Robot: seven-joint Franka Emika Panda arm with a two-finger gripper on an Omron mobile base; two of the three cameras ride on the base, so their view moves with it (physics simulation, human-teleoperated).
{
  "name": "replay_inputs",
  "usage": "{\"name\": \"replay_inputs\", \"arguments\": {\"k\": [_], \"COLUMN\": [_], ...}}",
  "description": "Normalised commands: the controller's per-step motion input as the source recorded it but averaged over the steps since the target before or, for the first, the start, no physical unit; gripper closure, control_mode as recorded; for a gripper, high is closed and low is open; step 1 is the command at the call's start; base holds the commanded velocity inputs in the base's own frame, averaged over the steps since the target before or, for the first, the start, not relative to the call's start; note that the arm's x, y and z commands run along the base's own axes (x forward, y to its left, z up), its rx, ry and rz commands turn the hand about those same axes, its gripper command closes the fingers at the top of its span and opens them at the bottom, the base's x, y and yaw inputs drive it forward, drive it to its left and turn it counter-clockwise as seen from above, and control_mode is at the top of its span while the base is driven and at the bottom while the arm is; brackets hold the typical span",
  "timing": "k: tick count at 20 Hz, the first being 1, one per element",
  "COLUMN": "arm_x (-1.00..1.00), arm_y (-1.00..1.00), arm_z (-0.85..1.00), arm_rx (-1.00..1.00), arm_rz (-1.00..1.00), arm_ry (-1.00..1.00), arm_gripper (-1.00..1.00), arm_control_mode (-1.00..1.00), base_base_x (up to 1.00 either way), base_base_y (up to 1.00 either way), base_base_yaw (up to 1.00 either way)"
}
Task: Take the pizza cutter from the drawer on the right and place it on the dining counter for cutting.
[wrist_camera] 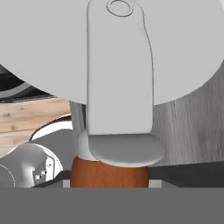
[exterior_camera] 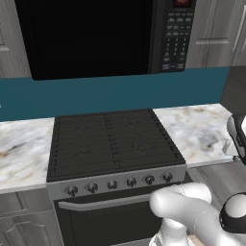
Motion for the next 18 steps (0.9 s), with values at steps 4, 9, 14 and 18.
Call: {"name": "replay_inputs", "arguments": {"k": [4,9,14,18], "arm_x": [0.00,0.00,0.00,0.00], "arm_y": [0.91,1.00,0.95,0.82], "arm_z": [0.35,0.40,0.23,0.16], "arm_rx": [-0.01,-0.03,-0.02,0.00], "arm_rz": [-0.02,-0.01,0.00,0.00], "arm_ry": [0.00,0.00,0.00,0.00], "arm_gripper": [1.00,1.00,1.00,1.00], "arm_control_mode": [-1.00,-1.00,-1.00,-1.00], "base_base_x": [0.00,0.00,0.00,0.00], "base_base_y": [0.00,0.00,0.00,0.00], "base_base_yaw": [0.00,0.00,0.00,0.00]}}
